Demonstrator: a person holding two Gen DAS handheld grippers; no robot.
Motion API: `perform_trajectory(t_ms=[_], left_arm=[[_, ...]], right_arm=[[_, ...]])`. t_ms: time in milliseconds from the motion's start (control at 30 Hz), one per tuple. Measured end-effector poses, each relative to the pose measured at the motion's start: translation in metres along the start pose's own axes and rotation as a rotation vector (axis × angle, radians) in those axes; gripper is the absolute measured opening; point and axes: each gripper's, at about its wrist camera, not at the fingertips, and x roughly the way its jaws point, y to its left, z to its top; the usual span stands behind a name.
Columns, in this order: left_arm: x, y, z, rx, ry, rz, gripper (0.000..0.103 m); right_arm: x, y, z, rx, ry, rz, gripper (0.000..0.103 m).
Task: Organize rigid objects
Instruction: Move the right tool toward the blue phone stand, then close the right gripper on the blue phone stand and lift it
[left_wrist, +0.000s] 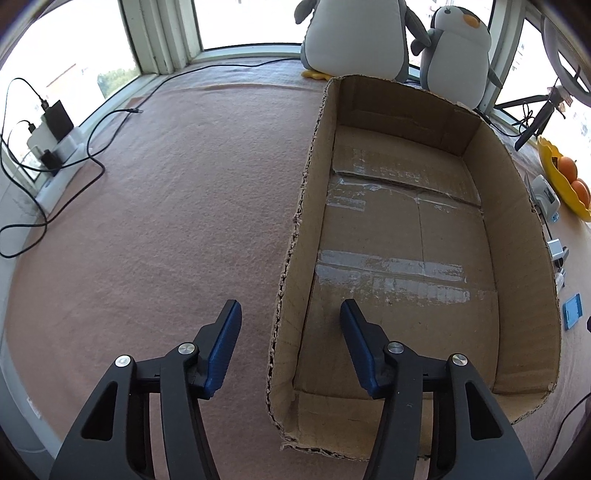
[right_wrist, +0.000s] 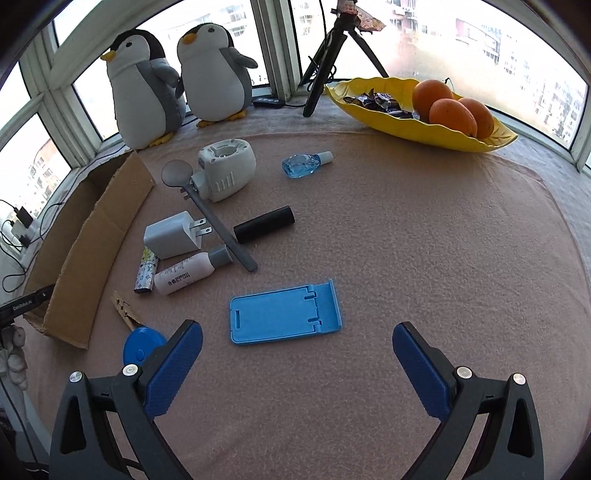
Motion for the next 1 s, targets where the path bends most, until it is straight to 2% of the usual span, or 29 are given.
perform_trajectory(t_ms=[367,633,733,800,867,1000], left_arm=[[0.0,0.0,0.0,0.005,-0.002,-0.005,0.055],[0.0,0.0,0.0,0.003,-0.003,-0.007,0.055],[0.0,0.0,0.0,0.003,-0.003,-0.007,0.055],[0.0,0.0,-0.001,0.003,-0.003,-0.007,0.055],[0.0,0.0,-0.001,0.003,-0.003,-0.007,0.055],[0.0,0.0,-0.001,0.003,-0.003,-0.007,0.055]], right_arm=[[0.028,0.014,0.009,-0.115,0.077,-0.022,0.102],[0.043,0.026,0.007,-0.216,0.127,-0.112,0.102],[0.045,0.027,0.008,-0.218,0.135,-0.112,0.102],[0.046,0.026,0.009,-0.212,0.145,-0.095,0.098],[0.048,0.024,0.01,-0.193,0.158,-0.06,0.09],[0.048,0.023,0.009,-0.19,0.16,-0.039,0.085]])
